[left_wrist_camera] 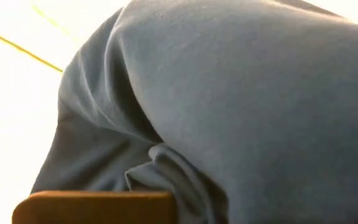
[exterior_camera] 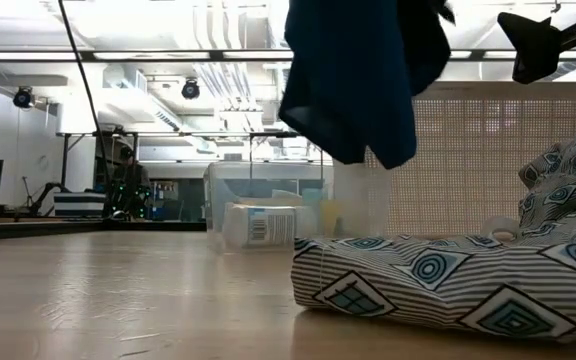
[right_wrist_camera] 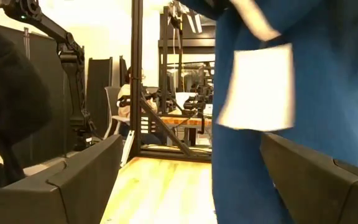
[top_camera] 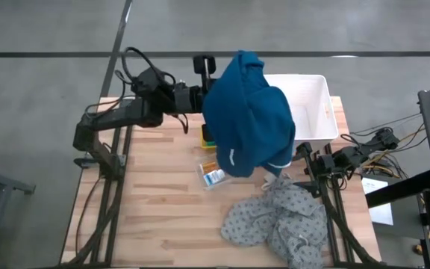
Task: Pick & Place Medicine items
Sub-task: Put the blue patient gown into the white bin
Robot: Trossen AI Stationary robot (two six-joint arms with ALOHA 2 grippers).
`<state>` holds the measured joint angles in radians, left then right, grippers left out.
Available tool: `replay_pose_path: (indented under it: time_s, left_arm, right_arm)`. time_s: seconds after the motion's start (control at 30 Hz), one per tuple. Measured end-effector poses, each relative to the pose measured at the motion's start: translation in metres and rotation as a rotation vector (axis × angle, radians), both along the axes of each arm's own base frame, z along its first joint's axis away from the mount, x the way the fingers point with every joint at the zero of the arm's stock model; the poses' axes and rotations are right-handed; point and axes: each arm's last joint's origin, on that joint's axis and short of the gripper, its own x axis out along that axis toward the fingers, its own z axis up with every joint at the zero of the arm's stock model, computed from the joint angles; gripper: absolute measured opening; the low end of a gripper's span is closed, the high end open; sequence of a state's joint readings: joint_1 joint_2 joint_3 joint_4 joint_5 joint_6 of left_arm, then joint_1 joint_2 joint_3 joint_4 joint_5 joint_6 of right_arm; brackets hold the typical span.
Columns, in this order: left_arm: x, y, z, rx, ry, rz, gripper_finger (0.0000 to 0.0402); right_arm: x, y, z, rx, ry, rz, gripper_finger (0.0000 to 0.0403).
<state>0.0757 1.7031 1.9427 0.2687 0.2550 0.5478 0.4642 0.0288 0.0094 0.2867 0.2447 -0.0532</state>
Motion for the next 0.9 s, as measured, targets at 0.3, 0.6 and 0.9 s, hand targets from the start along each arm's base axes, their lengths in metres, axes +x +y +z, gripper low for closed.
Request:
replay_pose_path:
  time_s: [0.3, 0.6, 0.9]
  left_arm:
    - [-0.002, 0.006, 0.002, 0.183, -0.068, 0.13, 0.0052]
    - [-0.01, 0.026, 0.012, 0.245, -0.151, 0.229, 0.0053]
    - [0.003, 0.066, 0.009, 0.217, -0.188, 0.289, 0.0053]
  right_arm:
    - [0.0, 0.0, 0.0, 0.0, 0.0, 0.0, 0.038]
    - [0.0, 0.0, 0.0, 0.0, 0.0, 0.0, 0.038]
    - [0.0, 0.0, 0.0, 0.0, 0.0, 0.0, 0.038]
